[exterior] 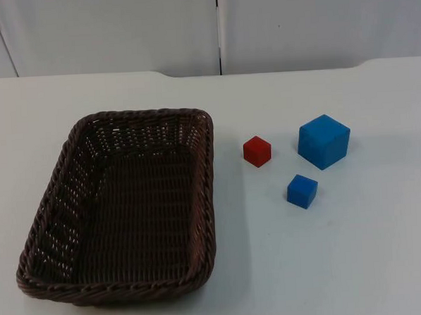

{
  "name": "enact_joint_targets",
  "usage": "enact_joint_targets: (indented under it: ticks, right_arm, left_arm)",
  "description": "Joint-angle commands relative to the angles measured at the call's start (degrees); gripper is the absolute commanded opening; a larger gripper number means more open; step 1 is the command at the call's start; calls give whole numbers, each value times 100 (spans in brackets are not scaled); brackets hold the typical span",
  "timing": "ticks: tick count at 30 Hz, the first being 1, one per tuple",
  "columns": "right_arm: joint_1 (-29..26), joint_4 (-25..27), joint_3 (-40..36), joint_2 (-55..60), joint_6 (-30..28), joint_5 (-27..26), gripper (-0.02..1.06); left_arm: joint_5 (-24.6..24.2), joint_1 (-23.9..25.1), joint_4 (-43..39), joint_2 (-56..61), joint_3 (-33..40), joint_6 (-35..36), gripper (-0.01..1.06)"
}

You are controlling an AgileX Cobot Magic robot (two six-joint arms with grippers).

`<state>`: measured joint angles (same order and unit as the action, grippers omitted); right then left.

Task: Pick up the basket with the left hand and place the largest block into the basket with the right hand.

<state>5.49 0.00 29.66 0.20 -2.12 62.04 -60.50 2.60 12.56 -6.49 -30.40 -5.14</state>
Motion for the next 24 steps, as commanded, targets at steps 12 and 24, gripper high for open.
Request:
enact_joint_targets:
  ticks: [12,24]
  right_arm:
    - [-30,0,-18,-20,7,-26,105]
    - [-30,0,-18,-20,7,-26,105]
  left_arm:
    - [776,15,879,-1157,-27,-642,105]
    - [1663,15,1386,-2581,-27,-1483,105]
